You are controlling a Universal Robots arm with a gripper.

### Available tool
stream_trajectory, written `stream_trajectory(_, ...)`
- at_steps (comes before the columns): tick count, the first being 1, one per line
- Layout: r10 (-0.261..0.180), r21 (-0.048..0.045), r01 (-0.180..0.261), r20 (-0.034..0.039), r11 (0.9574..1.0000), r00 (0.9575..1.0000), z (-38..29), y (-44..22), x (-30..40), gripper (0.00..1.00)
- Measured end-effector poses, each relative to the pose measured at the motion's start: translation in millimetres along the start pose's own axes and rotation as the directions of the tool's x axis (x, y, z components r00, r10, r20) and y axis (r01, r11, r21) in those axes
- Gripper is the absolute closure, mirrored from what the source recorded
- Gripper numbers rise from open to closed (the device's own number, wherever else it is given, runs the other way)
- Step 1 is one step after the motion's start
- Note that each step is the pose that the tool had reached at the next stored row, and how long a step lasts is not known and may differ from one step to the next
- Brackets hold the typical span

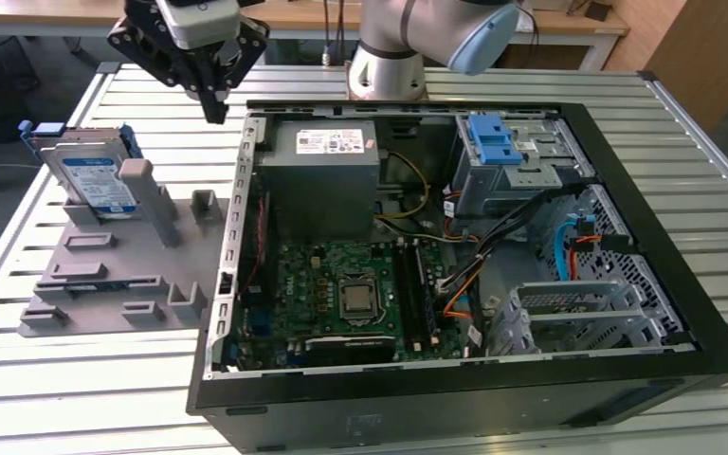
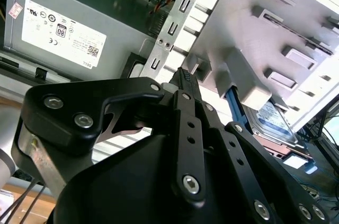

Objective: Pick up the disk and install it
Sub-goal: 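Reach for the disk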

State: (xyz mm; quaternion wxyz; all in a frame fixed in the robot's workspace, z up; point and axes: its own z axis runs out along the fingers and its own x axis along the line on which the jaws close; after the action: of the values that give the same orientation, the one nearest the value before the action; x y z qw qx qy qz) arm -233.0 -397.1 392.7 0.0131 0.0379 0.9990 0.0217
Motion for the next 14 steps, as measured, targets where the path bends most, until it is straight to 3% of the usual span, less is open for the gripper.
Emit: stream_trajectory(14,0.0,0.0,0.0,0.0,1.0,1.0,-0.2,-0.6,7.8,0.89)
